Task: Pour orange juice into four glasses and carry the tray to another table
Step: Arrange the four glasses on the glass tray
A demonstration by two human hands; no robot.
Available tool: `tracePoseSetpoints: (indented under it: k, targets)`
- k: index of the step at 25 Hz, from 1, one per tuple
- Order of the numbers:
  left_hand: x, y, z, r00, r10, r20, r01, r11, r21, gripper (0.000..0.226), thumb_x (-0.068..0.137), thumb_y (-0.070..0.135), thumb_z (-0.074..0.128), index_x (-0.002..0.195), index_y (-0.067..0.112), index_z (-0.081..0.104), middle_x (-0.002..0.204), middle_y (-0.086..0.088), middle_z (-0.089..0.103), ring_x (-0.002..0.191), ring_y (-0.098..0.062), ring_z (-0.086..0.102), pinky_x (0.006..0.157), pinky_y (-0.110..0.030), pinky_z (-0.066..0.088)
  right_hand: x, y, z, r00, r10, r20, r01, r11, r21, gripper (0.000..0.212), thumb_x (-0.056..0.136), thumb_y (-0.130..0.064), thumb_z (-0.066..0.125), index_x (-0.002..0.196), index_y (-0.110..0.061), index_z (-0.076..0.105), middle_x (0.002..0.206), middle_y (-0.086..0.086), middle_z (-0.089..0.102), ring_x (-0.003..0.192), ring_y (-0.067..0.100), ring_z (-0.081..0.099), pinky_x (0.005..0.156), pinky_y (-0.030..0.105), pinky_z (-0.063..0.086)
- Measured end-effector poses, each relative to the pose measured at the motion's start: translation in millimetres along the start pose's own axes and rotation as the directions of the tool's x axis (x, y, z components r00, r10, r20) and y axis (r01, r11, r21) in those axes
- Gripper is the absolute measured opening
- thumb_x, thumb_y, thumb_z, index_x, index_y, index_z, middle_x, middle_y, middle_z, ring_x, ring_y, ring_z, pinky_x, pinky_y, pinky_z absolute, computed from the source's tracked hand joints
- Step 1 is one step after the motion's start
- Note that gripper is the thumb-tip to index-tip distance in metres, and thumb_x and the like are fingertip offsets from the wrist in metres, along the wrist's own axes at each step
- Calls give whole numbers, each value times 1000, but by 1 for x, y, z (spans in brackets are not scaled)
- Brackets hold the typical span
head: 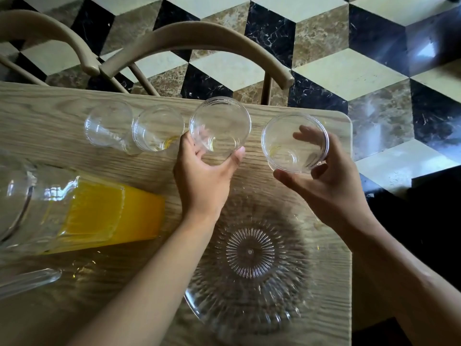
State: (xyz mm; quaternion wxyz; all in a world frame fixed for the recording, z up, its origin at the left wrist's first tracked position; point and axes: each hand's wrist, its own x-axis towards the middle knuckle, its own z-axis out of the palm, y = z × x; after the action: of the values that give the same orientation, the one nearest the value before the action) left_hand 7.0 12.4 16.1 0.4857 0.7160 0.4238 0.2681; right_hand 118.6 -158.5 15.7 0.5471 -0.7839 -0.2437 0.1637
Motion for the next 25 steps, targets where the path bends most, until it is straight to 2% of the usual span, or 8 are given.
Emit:
tracePoseSetpoints:
  k: [2,4,6,8,14,18,23,25]
  targets:
    - [-14,5,-16,1000,20,8,-20,999,36,70,68,49,91,125,31,55,126,11,68,116,-5,64,97,-15,49,-15,-6,-5,1000,0,-2,0,1000,17,80,68,-29,93,138,-19,56,131,-12,64,105,0,62,89,22,51]
    - [-31,7,-34,999,46,21,-46,999,23,71,66,51,91,125,32,56,122,18,68,116,-6,66,100,-27,54,-34,-12,-11,1000,-4,0,4,1000,-5,81,65,-38,88,137,-19,57,131,-10,65,104,-4,58,87,14,47]
    - [-48,3,-50,996,71,53,-71,998,0,72,65,53,91,126,30,60,124,15,70,120,-11,68,103,-43,57,-54,-14,-13,1000,-19,20,20,997,-78,81,64,-44,86,137,-23,56,131,-9,64,105,-3,57,86,8,43]
    - [-62,-5,-61,990,96,105,-96,995,-9,73,63,49,92,128,31,62,128,10,71,125,-17,67,106,-51,55,-74,-11,-14,999,-37,37,41,991,-124,80,66,-48,87,137,-27,53,130,-8,63,112,5,58,92,11,42]
    - [-86,-26,-82,968,49,246,-51,999,1,73,60,44,91,126,39,61,129,9,72,128,-16,66,112,-45,51,-114,-4,-1,999,-51,6,51,973,-225,78,65,-47,84,135,-26,56,125,-7,63,114,6,50,96,26,41]
    - [-94,-38,-85,951,3,308,-3,1000,-3,75,58,45,92,127,41,62,131,9,73,129,-12,66,113,-46,51,-120,-1,1,1000,-25,4,25,968,-248,84,60,-20,99,134,-22,61,126,-13,64,111,2,45,93,37,45]
    - [-96,-44,-78,938,-32,345,37,999,-8,79,61,16,100,125,40,62,133,9,72,129,-6,65,113,-52,51,-127,2,3,1000,-2,14,5,967,-254,82,60,-23,97,134,-23,61,127,-20,62,108,12,46,90,29,41]
    - [-95,-46,-76,938,-30,347,36,999,-11,77,60,22,99,124,40,61,133,9,71,129,-6,65,113,-53,51,-127,3,2,1000,3,12,1,966,-260,82,61,-23,96,134,-24,61,128,-21,61,109,16,46,90,29,40]
